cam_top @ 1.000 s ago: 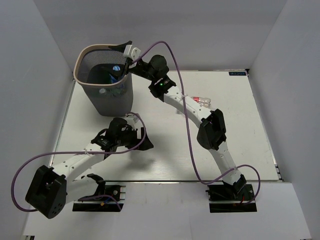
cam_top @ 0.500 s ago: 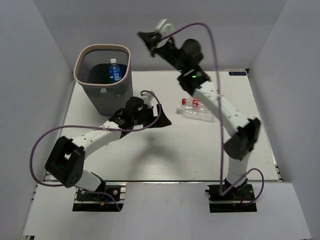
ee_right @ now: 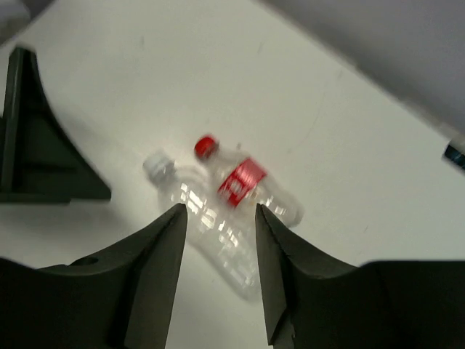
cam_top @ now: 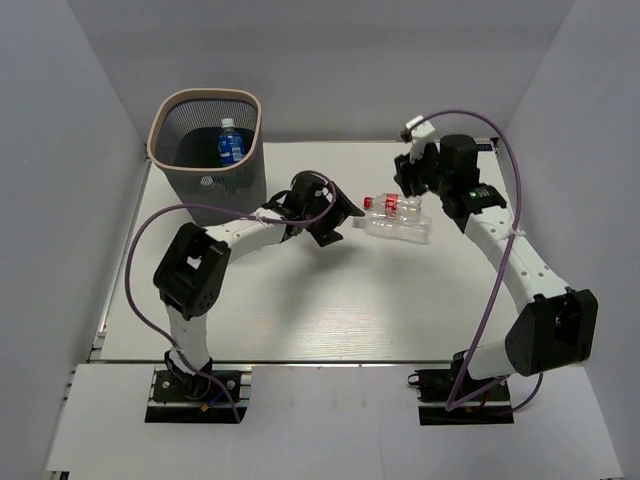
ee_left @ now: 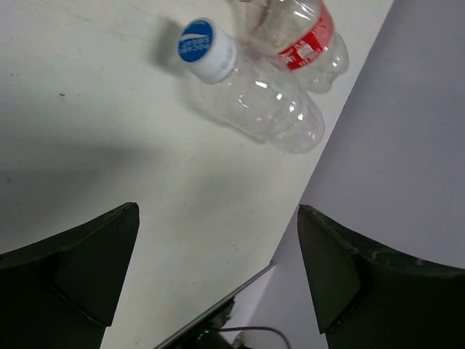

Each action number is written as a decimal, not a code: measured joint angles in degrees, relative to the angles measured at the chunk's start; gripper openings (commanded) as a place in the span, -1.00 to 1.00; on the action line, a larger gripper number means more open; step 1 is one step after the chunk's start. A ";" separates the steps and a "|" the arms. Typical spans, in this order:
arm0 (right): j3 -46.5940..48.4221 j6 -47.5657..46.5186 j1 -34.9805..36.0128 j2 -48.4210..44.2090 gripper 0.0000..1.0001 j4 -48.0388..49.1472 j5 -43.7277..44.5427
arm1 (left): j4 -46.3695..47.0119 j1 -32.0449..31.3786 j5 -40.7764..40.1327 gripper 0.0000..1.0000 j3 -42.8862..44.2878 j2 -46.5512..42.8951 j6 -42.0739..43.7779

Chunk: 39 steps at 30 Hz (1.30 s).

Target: Put the plastic bottles in the bin

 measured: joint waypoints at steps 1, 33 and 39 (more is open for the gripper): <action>-1.88 0.07 -0.59 -0.61 -0.04 -1.03 -0.79 | -0.24 0.00 -0.13 0.98 0.46 1.09 -2.05; -18.03 0.24 -7.87 -18.67 -0.07 -5.35 -10.49 | -0.33 1.31 -3.41 0.23 18.62 22.80 -20.00; -18.78 0.31 -8.22 -18.64 -0.07 -5.42 -11.06 | 2.32 1.38 -2.99 -0.23 17.07 23.21 -20.24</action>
